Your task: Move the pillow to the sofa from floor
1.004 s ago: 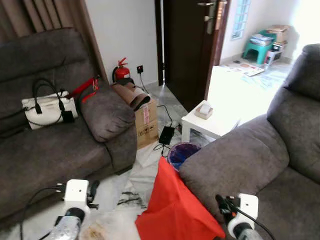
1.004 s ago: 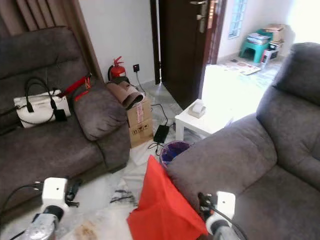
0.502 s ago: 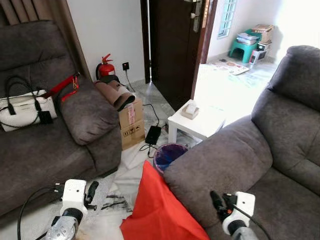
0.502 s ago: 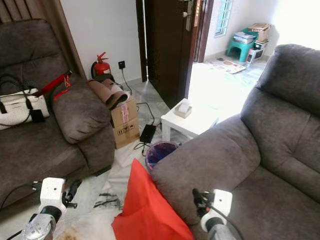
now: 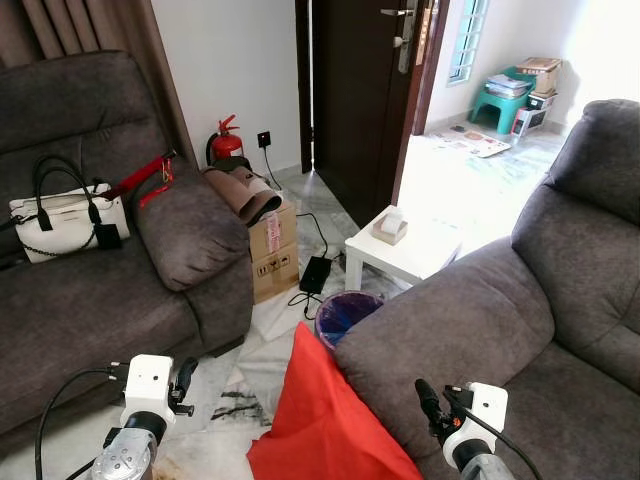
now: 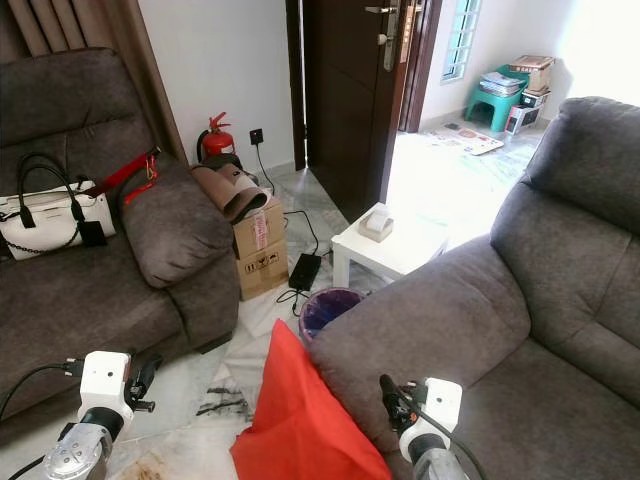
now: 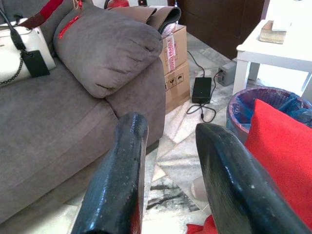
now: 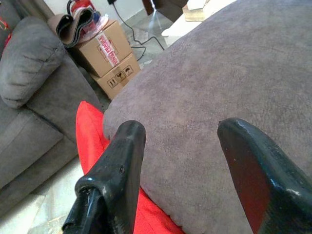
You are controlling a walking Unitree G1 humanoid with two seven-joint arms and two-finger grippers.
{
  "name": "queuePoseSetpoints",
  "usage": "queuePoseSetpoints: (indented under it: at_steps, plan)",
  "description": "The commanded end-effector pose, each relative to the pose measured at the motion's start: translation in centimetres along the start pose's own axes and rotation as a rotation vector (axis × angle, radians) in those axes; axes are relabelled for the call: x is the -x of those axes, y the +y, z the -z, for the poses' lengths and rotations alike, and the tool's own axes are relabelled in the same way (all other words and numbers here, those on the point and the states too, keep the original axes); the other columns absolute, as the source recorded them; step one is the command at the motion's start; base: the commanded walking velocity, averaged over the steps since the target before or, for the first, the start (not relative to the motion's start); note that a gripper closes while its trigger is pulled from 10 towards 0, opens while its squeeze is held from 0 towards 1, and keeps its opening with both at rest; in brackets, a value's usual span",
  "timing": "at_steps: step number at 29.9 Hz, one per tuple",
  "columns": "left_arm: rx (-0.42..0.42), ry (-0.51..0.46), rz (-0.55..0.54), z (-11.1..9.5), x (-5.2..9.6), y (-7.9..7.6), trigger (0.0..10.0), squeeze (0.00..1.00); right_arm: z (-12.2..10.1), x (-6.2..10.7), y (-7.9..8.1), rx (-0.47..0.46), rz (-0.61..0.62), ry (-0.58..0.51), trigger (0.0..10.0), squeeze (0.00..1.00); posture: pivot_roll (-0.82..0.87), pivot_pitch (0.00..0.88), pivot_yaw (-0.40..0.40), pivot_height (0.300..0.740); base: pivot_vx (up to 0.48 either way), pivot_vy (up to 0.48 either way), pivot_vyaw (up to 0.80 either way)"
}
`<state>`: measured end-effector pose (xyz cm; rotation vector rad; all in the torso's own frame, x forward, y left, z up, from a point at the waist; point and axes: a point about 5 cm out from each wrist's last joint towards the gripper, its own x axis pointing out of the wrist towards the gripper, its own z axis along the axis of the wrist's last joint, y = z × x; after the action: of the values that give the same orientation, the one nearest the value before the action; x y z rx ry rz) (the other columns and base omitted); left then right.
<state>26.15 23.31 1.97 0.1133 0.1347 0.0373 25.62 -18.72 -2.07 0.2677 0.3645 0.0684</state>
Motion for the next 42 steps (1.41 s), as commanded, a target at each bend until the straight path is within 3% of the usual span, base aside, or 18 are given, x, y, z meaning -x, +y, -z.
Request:
queuePoseSetpoints:
  at_steps: [1,17,42]
  plan:
    - [0.011,-0.005,-0.014,-0.31,-0.20,0.41,10.0,0.00,0.06,-0.04,0.22,-0.001,-0.004,0.001,10.0,0.00,0.02,0.000,0.062,0.715,0.000,0.000,0.00]
    - [0.004,-0.035,-0.028,-0.87,-0.28,0.61,10.0,0.00,-0.66,-0.45,0.52,-0.034,-0.011,-0.040,10.0,0.00,0.05,0.000,0.039,0.715,0.000,0.000,0.00]
    - [0.014,-0.035,-0.032,-0.73,-0.08,0.11,10.0,0.00,-0.67,-0.51,0.37,0.003,-0.025,-0.009,10.0,0.00,0.05,0.000,0.017,0.705,0.000,0.000,0.00]
